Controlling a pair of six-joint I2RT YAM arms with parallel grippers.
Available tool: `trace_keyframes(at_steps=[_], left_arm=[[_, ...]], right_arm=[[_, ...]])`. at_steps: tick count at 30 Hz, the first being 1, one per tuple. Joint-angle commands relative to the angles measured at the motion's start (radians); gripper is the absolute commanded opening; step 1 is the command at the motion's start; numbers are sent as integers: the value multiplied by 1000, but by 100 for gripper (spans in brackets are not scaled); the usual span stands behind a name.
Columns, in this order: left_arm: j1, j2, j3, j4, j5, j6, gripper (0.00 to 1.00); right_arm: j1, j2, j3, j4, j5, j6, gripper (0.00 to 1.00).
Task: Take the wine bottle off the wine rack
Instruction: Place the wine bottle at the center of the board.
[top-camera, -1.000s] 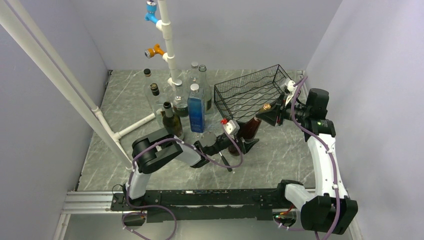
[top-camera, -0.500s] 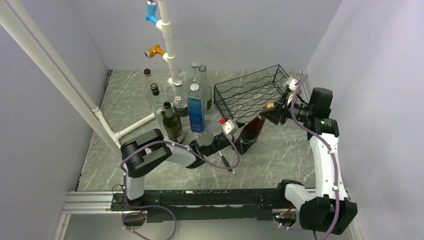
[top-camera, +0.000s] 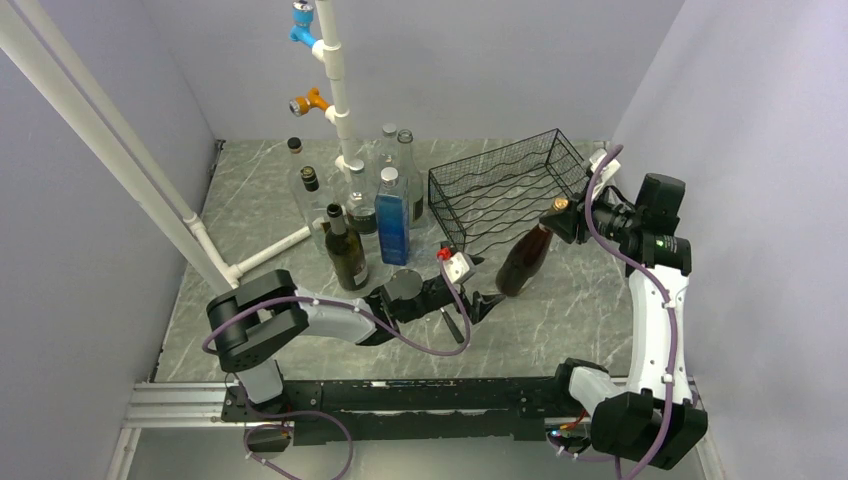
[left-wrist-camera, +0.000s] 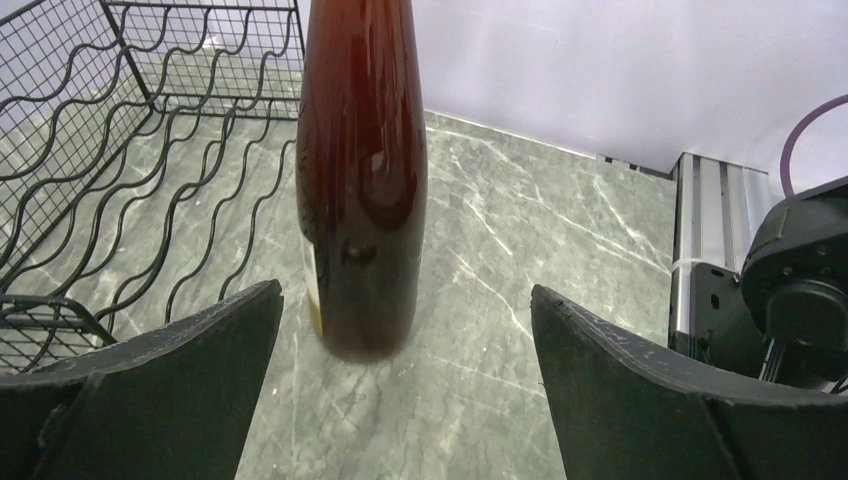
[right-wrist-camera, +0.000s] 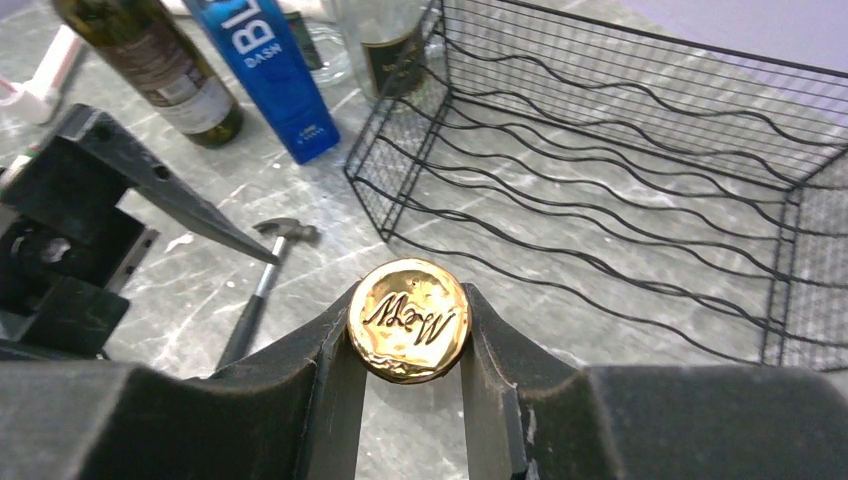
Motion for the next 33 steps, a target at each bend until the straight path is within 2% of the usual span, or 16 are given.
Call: trace_keyframes(at_steps=[1,19,33], left_arm=[[-10,-67,-15,-42,-19,27,99],[-16,-283,-81,-293,11,-40,99],[-19,-378,-119,-410,-4,-68,100]], right_arm=[[-37,-8,102,96,12,-46,0],[-235,121,241,108,35,-75,0],[-301,284,387,136,84,-92,0]])
